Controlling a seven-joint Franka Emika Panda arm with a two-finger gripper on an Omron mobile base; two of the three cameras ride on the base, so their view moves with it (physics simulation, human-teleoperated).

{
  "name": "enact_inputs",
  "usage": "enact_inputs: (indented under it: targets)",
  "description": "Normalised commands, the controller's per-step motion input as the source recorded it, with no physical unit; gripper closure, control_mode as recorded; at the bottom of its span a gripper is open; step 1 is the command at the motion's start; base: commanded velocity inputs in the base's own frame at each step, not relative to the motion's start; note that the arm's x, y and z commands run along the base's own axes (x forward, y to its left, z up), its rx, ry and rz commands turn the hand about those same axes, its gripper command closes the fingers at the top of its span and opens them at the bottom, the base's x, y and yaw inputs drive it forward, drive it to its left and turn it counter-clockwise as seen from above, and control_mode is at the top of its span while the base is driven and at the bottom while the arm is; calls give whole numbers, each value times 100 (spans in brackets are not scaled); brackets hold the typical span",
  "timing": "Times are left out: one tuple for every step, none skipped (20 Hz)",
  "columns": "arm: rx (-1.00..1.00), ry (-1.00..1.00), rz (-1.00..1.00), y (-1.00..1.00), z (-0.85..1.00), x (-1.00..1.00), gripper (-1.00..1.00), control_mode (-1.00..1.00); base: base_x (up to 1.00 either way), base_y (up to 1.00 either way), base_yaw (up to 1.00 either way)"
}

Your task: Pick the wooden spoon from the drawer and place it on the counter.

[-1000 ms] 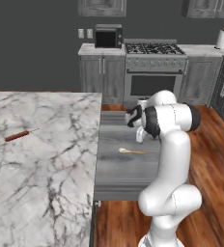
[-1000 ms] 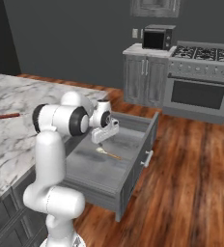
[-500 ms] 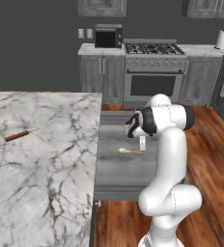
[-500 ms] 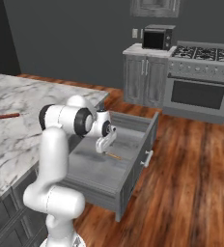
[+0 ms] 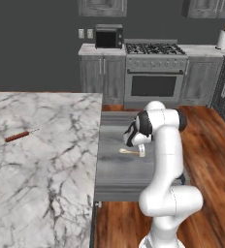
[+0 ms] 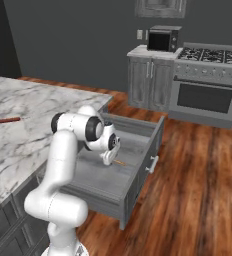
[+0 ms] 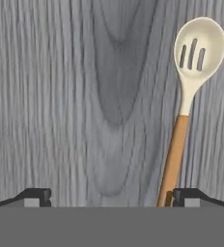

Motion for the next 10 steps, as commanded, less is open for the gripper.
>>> enact_inputs:
  targets:
    - [0,0,7,6,-35,64,-100,-100,0,0,0]
    - [0,0,6,9,-34,65,-100,-100,0,0,0]
    - [0,0,5,8,-34,65,-100,-100,0,0,0]
    - [0,0,5,4,-34,62,-100,-100,0,0,0]
    - [0,0,4,1,-40,58,-100,-100,0,0,0]
    - [0,0,2,0,-41,56,-100,-100,0,0,0]
    - [0,0,1,0,-43,59,-100,-100,0,0,0]
    - [0,0,0,0,-44,58,-100,-100,0,0,0]
    - [0,0,0,0,-49,52,-100,-100,0,0,0]
    - [0,0,0,0,-51,52,-100,-100,0,0,0]
